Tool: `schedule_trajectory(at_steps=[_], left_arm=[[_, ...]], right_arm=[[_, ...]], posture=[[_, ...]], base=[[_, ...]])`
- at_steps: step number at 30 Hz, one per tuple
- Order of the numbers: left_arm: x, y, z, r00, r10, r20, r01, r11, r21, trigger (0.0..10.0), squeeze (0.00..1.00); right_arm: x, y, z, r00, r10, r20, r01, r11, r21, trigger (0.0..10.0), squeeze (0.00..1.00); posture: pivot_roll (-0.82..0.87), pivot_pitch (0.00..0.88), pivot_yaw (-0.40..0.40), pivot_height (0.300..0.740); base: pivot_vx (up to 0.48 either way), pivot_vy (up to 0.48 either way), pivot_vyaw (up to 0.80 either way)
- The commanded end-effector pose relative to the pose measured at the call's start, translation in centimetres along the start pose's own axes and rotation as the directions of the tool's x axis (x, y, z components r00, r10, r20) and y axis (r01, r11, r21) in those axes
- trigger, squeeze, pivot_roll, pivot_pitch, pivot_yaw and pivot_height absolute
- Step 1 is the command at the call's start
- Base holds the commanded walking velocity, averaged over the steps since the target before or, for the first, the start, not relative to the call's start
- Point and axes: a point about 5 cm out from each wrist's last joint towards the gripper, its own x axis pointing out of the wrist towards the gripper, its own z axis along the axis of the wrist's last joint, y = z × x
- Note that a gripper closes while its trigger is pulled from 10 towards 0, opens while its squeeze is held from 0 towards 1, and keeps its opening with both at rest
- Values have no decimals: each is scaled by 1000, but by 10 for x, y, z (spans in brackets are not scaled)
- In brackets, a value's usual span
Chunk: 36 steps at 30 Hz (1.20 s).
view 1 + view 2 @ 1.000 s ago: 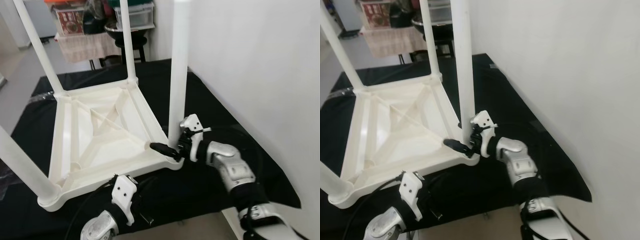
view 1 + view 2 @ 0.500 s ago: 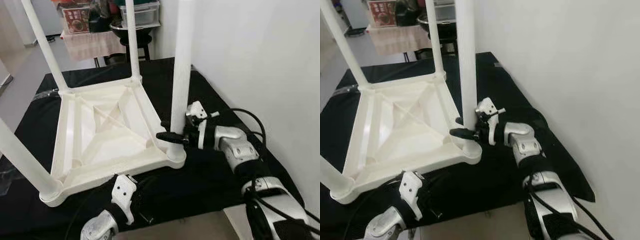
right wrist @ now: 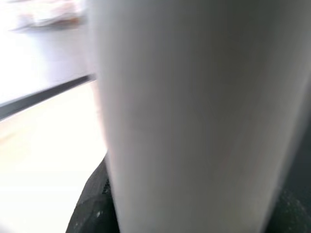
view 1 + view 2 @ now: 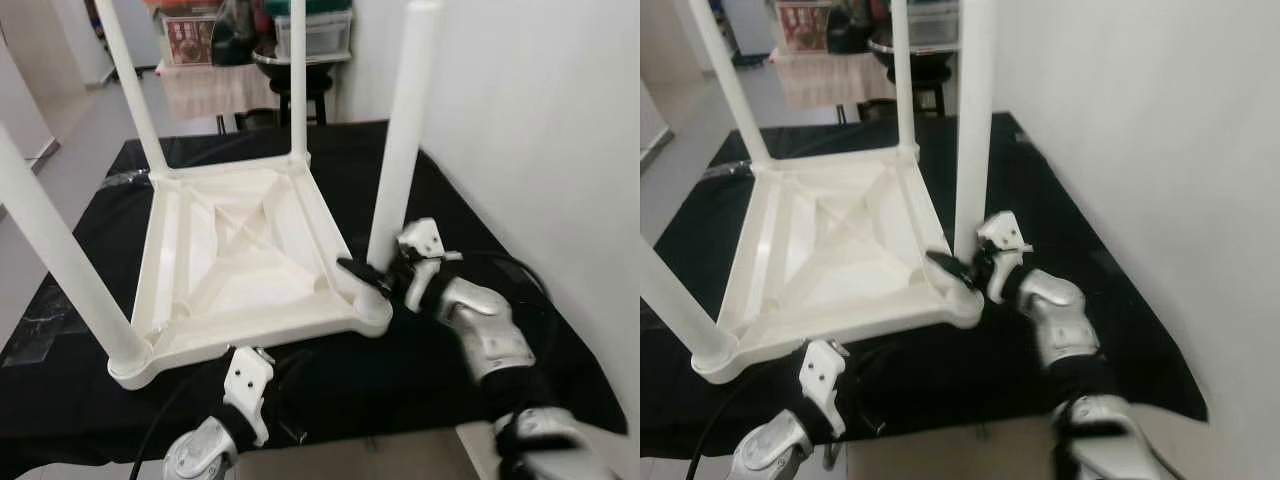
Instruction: Building children table
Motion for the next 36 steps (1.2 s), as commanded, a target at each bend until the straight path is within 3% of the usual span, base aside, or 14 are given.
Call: schedule_trajectory(at_steps=[1,3,5,10,11,14,15,20,21,23,25,26,27,36], left_arm=[[-1,0,1,1000,1,2,-1,1000,5,10000,0],[-2,0,1,1000,3,4,-3,1000,7,10000,0],[-1,0,1,1000,3,5,-3,1000,7,10000,0],[-1,0,1,1000,2,5,-3,1000,7,10000,0],[0,0,1,1000,1,9,-1,1000,-1,10000,0],[0,-1,1,1000,0,11,0,1000,-6,10000,0],[1,-1,1,1000,0,14,0,1000,-12,10000,0],[2,-1,1,1000,-1,15,1,1000,-14,10000,0],[2,-1,1,1000,-2,15,3,1000,-15,10000,0],[3,-1,1,1000,-3,16,3,1000,-16,10000,0],[3,-1,1,1000,-3,17,3,1000,-16,10000,0],[3,-1,1,1000,-3,17,3,1000,-16,10000,0],[4,0,2,1000,-2,18,2,1000,-14,10000,0],[2,1,7,999,21,45,-21,1000,17,10000,0]], right_arm=[[-28,-20,-62,911,-228,-344,266,962,67,0,0],[-29,35,-70,943,-21,-333,50,996,79,0,0],[-27,64,-72,939,140,-315,-119,989,85,0,0],[-28,66,-72,938,149,-314,-126,988,90,0,0],[-16,55,-64,942,128,-309,-118,992,50,10000,0],[-9,47,-57,948,102,-303,-101,995,18,10000,0],[3,37,-41,957,131,-259,-134,991,7,10000,1000],[9,31,-22,962,203,-181,-201,979,33,10000,1000],[12,25,-10,956,259,-135,-257,966,32,10000,0],[12,22,-2,945,310,-108,-309,951,25,10000,0],[9,15,5,887,450,-104,-454,891,-12,10000,0],[9,15,5,887,450,-104,-454,891,-12,10000,0],[9,12,6,858,500,-119,-506,862,-27,10000,0],[20,-6,11,815,571,-101,-573,820,8,10000,0]], posture=[[71,0,-23,740],[70,0,-17,740],[70,0,-17,740],[70,0,-17,740],[76,0,-32,740],[76,0,-32,740],[78,0,-33,740],[76,0,-26,740],[77,0,-23,740],[77,0,-23,740],[79,0,-20,740],[79,0,-20,740],[84,0,-18,740],[82,0,-9,740]], base=[[0,0,0],[0,0,0],[0,0,0],[0,0,0],[0,0,0],[0,0,0],[0,0,0],[0,0,0],[0,0,0],[0,0,0],[0,0,0],[0,0,0],[0,0,0],[0,0,0]])
